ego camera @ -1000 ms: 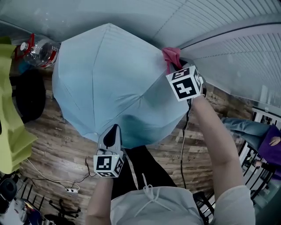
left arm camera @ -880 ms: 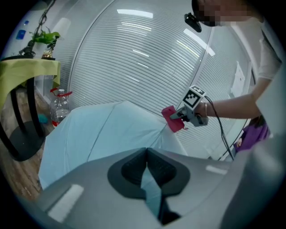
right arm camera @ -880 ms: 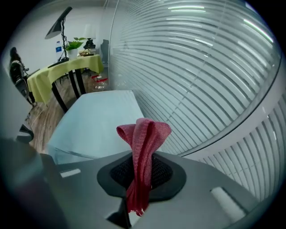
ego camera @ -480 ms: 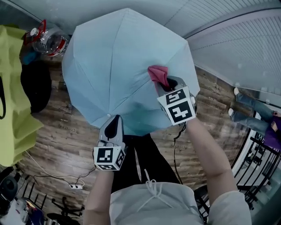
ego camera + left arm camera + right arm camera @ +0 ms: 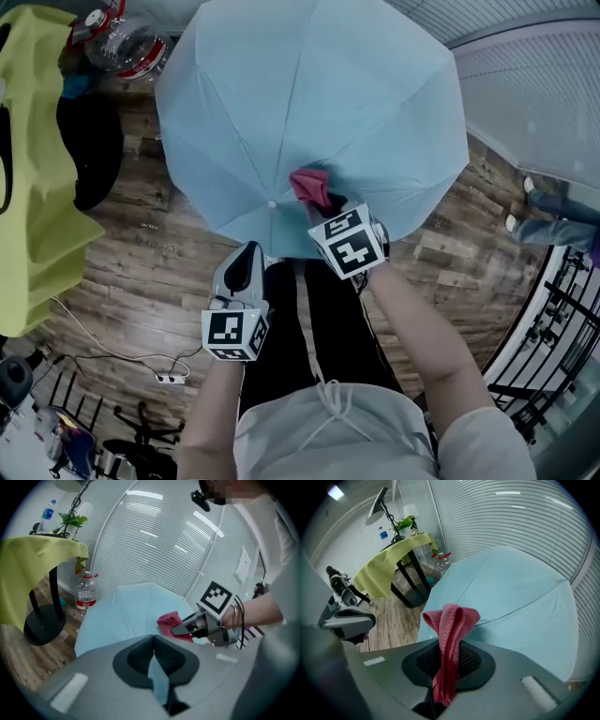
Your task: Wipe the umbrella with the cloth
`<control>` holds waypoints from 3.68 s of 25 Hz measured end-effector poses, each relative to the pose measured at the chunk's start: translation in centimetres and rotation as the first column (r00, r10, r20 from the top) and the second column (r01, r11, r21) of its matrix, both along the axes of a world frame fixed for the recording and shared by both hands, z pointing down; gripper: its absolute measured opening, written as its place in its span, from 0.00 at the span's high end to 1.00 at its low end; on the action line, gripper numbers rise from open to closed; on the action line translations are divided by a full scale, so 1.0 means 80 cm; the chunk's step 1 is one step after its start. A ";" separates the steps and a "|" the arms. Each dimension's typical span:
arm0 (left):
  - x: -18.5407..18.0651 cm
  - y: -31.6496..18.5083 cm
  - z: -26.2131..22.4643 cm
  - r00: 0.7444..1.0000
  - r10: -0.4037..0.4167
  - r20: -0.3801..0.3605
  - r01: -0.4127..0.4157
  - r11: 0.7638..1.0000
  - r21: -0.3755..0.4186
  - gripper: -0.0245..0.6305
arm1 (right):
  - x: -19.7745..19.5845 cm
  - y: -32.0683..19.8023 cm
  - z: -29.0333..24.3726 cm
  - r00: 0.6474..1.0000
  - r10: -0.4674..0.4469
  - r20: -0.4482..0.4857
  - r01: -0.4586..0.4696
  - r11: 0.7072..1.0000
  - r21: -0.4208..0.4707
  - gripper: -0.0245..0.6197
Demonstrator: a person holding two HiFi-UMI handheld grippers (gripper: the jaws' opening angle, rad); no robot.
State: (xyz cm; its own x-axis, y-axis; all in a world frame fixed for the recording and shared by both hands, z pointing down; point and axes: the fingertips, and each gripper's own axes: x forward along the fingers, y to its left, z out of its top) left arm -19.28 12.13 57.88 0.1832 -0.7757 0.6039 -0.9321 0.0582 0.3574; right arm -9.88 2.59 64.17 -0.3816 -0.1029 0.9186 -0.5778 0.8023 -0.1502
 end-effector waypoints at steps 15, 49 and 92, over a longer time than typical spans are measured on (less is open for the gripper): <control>0.006 0.059 0.066 0.998 -0.061 -0.026 0.060 0.997 -0.056 0.95 | -0.018 0.035 0.083 0.995 0.036 0.097 -0.029 0.997 -0.075 0.88; 0.211 -0.188 0.049 0.997 -0.070 0.016 0.071 0.996 -0.052 0.95 | 0.179 -0.246 -0.037 0.976 -0.097 0.196 0.101 0.995 -0.011 0.87; 0.265 -0.213 0.020 0.999 0.008 -0.047 -0.009 1.000 -0.028 0.95 | 0.335 -0.367 -0.078 0.987 0.163 -0.005 -0.159 0.968 0.196 0.87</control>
State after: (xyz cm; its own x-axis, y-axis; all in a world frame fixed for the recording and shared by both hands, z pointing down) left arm 1.92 -4.93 59.50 0.2182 -0.7569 0.6161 -0.9148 0.0612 0.3992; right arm 16.92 -26.77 57.95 -0.3265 -0.3386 0.8824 -0.7028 0.7113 0.0129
